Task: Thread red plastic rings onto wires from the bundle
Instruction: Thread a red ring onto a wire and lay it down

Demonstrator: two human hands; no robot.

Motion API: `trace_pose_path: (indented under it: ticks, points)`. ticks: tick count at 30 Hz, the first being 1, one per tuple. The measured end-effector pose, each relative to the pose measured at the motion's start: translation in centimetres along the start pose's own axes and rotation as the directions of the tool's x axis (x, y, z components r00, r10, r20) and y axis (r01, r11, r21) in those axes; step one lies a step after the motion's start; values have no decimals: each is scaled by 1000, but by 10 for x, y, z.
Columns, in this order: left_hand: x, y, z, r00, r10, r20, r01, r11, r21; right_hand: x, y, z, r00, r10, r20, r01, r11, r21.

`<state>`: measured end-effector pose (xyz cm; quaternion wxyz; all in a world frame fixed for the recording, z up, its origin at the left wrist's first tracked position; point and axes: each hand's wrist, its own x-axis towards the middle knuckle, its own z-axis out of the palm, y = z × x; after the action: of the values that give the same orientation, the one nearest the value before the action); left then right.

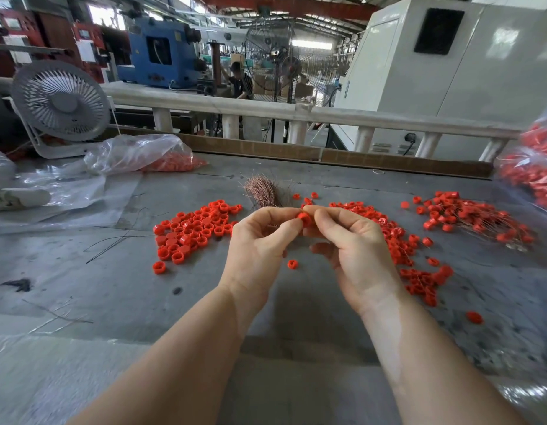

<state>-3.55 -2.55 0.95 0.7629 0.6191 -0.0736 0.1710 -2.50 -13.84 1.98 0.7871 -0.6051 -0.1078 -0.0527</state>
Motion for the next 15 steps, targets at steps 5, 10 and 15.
trace_pose_path:
  ticks: [5, 10, 15]
  points:
    - [-3, 2, 1, 998, 6, 62, -2, 998, -59, -1, -4, -1, 1000, 3, 7, -3, 1000, 6]
    - [-3, 3, 0, 995, 19, 99, -13, 998, -68, -2, -5, -2, 1000, -10, 20, 10, 1000, 15]
    - [-3, 3, -1, 993, 17, 115, -6, 995, -101, -3, -5, -2, 1000, -16, 26, 16, 1000, 12]
